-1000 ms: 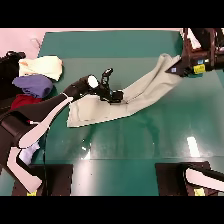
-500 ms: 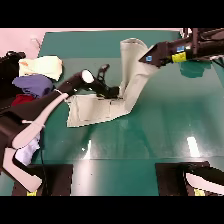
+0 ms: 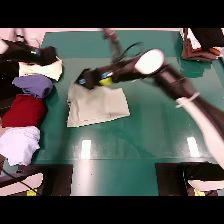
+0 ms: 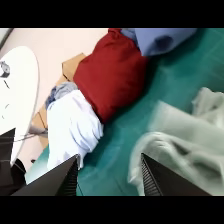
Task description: Fold the shirts.
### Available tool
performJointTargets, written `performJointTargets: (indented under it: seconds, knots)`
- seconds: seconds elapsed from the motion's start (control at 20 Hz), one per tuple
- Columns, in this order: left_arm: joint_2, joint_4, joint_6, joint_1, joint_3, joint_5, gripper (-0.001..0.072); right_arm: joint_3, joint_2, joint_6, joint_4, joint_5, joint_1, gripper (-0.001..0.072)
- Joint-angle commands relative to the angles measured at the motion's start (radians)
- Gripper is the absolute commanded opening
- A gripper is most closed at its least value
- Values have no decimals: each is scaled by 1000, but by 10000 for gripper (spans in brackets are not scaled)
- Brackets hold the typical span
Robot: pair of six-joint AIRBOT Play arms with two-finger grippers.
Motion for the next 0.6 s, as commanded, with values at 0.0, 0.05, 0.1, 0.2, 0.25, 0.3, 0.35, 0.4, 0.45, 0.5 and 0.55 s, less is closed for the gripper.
performJointTargets:
  seconds: [0.0, 0.05, 0.1, 0.2, 0.25, 0.3, 0.35, 0.4, 0.45, 0.5, 0.55]
  knots:
    - [99, 37, 19, 86, -1, -36, 25, 1, -98, -2, 22, -187, 115, 421]
    - [100, 34, 33, 85, -1, -47, 25, 0, -93, -2, 8, -156, 100, 352]
    - [101, 29, 33, 80, -2, -60, 25, 0, -80, -2, -26, -101, 76, 346]
    - [101, 23, 34, 73, -2, -81, 25, -16, -33, 0, -155, 54, -2, 346]
    - [101, 21, 35, 66, -2, -82, 25, -57, 3, 10, -205, 100, -47, 346]
    - [101, 14, 35, 57, -2, -82, 25, -119, 45, 32, -253, 145, -102, 346]
    - [100, 14, 36, 43, -2, -78, 25, -187, 85, 46, -298, 187, -160, 347]
    - [98, 14, 38, 25, -2, -72, 24, -261, 120, 58, -344, 229, -227, 347]
    - [95, 14, 45, 1, -3, -67, 25, -326, 141, 62, -373, 259, -293, 370]
    - [90, 13, 45, -25, -4, -58, 25, -387, 146, 62, -365, 281, -372, 501]
    - [84, 14, 45, -55, -5, -52, 25, -430, 135, 62, -335, 297, -440, 602]
